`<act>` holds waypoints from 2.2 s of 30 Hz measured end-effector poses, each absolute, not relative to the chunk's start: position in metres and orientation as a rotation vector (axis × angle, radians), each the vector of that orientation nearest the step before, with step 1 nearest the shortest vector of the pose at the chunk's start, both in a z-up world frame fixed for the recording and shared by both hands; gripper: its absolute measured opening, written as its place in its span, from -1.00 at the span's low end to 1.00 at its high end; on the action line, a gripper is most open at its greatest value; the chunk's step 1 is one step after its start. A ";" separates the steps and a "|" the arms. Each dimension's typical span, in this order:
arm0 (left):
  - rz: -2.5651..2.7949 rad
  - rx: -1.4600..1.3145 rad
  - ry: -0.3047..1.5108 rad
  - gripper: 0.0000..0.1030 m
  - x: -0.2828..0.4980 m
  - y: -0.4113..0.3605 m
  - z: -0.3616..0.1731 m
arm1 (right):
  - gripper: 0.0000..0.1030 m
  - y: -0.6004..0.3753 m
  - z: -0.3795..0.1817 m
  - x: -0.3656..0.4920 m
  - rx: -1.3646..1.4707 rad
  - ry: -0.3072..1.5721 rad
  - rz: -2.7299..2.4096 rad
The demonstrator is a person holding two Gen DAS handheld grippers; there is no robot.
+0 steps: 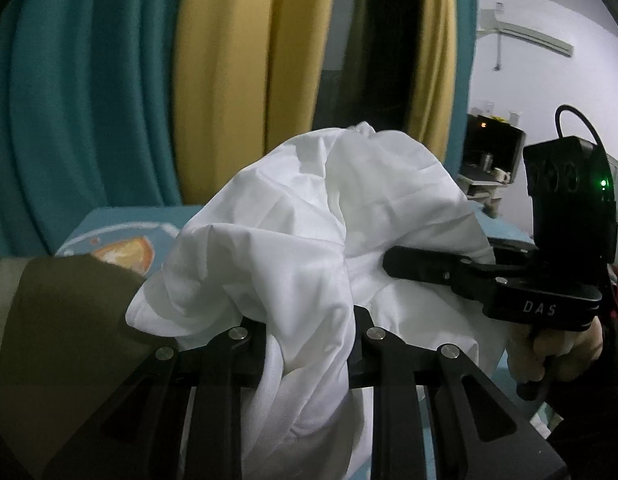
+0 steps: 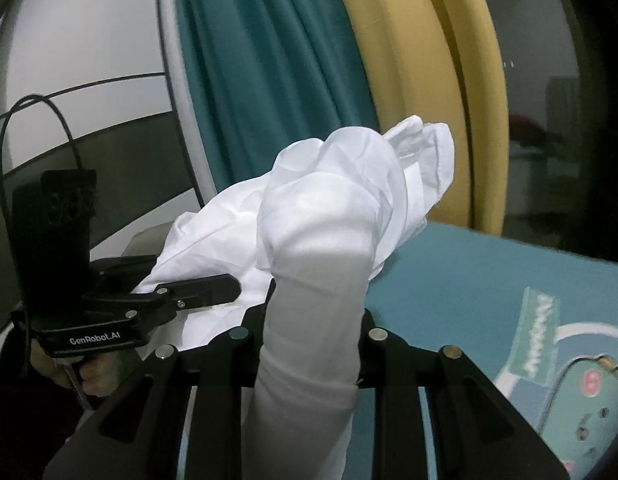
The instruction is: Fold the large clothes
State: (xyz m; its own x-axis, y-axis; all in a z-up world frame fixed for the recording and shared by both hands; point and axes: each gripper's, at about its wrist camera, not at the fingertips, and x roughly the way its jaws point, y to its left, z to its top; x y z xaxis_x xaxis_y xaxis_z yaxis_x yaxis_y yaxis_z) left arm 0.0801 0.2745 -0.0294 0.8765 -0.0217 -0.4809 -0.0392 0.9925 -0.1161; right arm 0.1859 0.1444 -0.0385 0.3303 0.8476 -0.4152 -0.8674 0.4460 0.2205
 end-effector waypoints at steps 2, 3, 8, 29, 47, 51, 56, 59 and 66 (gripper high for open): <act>0.022 -0.151 0.530 -0.52 0.090 0.289 -0.044 | -0.55 0.154 -0.055 0.200 -0.007 0.573 1.136; 0.024 -0.173 0.551 -0.52 0.096 0.298 -0.052 | -0.55 0.160 -0.069 0.212 0.028 0.627 1.140; 0.039 -0.247 0.749 -0.39 0.130 0.321 -0.107 | -0.51 0.183 -0.126 0.238 0.020 0.818 1.056; 0.132 -0.210 0.665 -0.02 0.091 0.316 -0.058 | 0.33 0.140 -0.109 0.246 0.001 0.856 0.862; 0.127 -0.223 0.828 -0.02 0.137 0.317 -0.108 | 0.53 0.130 -0.127 0.229 -0.122 0.866 0.838; 0.146 -0.214 0.830 -0.01 0.128 0.311 -0.105 | 0.54 0.127 -0.127 0.224 -0.126 0.869 0.842; 0.177 -0.207 0.820 -0.01 0.114 0.304 -0.101 | 0.54 0.119 -0.128 0.219 -0.116 0.877 0.841; 0.189 -0.202 0.815 -0.01 0.107 0.299 -0.100 | 0.54 0.112 -0.127 0.217 -0.105 0.883 0.839; 0.213 -0.257 0.831 -0.01 0.095 0.304 -0.108 | 0.54 0.099 -0.127 0.209 -0.100 0.883 0.849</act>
